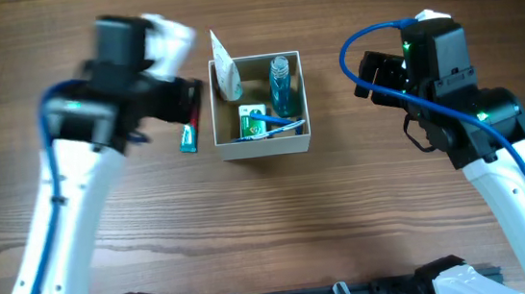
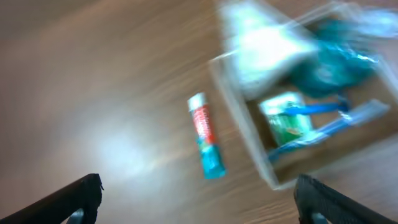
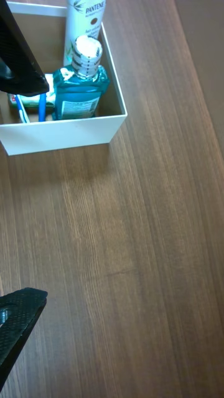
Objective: Pack container
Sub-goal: 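Release the razor and move the left gripper to the Colgate toothpaste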
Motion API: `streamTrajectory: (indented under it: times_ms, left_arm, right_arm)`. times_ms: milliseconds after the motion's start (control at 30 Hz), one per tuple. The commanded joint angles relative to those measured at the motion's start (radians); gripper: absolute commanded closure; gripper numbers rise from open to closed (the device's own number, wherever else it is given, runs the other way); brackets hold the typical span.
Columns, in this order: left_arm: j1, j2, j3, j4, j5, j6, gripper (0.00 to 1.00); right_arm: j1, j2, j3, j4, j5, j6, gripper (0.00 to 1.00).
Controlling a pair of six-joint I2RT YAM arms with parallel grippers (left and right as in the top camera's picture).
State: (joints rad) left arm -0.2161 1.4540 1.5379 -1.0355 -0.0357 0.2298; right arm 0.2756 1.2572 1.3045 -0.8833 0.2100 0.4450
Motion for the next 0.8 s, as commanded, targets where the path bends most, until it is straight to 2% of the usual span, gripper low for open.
streamTrajectory:
  times_ms: [0,67,133,367,533,767]
  left_arm:
    - [0.178,0.036,-0.002,-0.032,0.173,-0.194,0.0]
    - [0.251,0.059,-0.002,-0.03,0.317,-0.193,0.0]
    - [0.289,0.088,-0.002,-0.016,0.361,-0.194,0.0]
    - [0.262,0.319,-0.002,0.003,0.307,-0.198,0.0]
    - [0.227,0.497,-0.002,0.039,0.308,-0.216,0.09]
    - [0.164,0.615,-0.002,0.114,0.268,-0.212,0.11]
  right_arm:
    - [0.0,0.007,0.012,0.0,-0.008,0.01,0.0]
    - [0.0,0.007,0.012,0.0,-0.008,0.01,0.0]
    - [0.0,0.007,0.012,0.0,-0.008,0.01,0.0]
    - [0.0,0.007,0.012,0.0,-0.008,0.01,0.0]
    - [0.0,0.007,0.012,0.0,-0.008,0.01,0.0]
    - [0.0,0.007,0.012,0.0,-0.008,0.01,0.0]
